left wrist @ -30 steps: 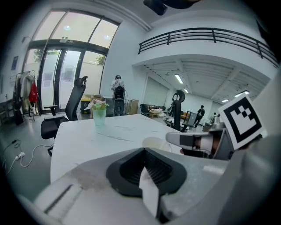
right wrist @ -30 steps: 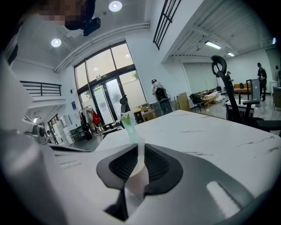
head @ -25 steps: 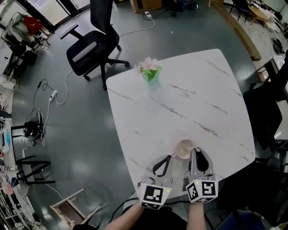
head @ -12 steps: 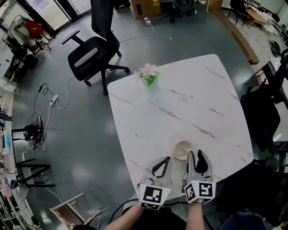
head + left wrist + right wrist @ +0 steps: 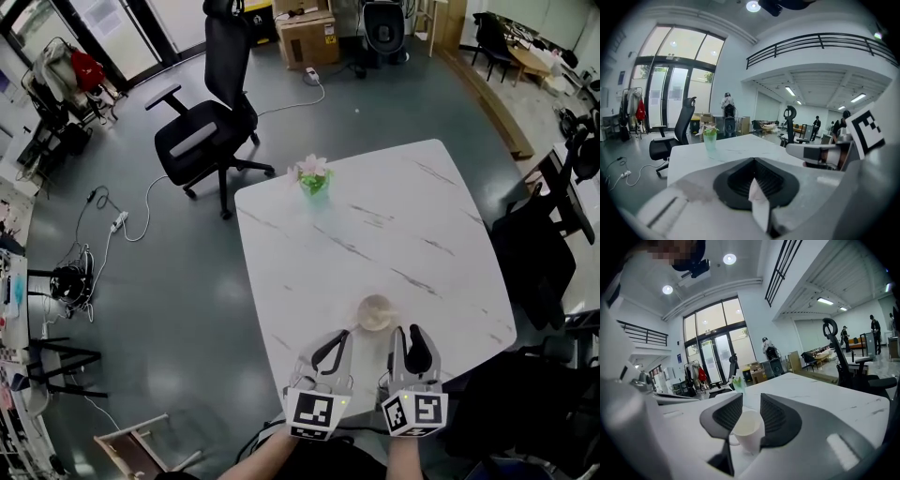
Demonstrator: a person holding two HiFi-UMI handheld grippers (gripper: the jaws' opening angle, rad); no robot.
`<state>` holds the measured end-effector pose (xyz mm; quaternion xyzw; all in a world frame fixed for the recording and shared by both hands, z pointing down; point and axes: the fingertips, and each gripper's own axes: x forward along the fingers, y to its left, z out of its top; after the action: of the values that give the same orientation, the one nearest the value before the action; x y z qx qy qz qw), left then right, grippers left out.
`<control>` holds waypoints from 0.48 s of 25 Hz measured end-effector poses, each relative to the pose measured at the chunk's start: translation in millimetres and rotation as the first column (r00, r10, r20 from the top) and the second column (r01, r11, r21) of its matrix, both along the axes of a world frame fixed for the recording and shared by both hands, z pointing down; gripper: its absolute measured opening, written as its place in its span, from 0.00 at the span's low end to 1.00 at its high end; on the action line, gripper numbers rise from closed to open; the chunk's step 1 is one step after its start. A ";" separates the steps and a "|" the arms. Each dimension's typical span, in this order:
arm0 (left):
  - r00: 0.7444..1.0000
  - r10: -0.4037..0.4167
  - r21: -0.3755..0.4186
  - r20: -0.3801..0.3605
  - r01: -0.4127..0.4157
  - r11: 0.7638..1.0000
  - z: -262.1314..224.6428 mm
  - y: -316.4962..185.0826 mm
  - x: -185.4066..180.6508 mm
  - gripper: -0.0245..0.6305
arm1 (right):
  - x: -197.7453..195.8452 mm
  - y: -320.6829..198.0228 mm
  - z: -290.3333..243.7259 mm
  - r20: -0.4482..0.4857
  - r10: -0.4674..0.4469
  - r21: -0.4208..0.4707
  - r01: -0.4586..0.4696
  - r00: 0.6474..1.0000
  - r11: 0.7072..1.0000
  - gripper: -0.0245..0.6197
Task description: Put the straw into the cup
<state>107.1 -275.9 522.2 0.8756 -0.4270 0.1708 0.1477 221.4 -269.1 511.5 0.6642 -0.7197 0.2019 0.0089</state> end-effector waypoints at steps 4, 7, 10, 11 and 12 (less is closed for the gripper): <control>0.999 -0.037 0.048 -0.016 0.038 0.998 -22.3 12.2 -5.8 0.04 | -3.6 14.9 -28.8 0.006 -0.021 0.062 0.021 1.000 0.998 0.15; 0.998 -0.063 0.093 -0.029 0.065 0.994 -41.0 23.4 -8.2 0.04 | -6.1 28.2 -48.8 0.007 -0.046 0.108 0.045 0.999 0.993 0.09; 0.996 -0.081 0.130 -0.040 0.086 0.988 -56.9 41.8 -9.4 0.04 | -10.8 48.1 -65.2 0.007 -0.080 0.144 0.078 0.997 0.986 0.04; 0.995 -0.087 0.139 -0.043 0.092 0.986 -61.4 47.8 -10.2 0.04 | -12.7 54.6 -70.2 0.007 -0.089 0.155 0.087 0.996 0.984 0.03; 0.995 -0.093 0.148 -0.046 0.099 0.984 -65.3 52.9 -11.1 0.04 | -14.3 60.2 -75.0 0.007 -0.098 0.165 0.095 0.995 0.982 0.04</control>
<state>96.0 -223.1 456.9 0.8658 -0.4774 0.1137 0.0977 207.1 -209.0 436.4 0.6255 -0.7653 0.1462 -0.0417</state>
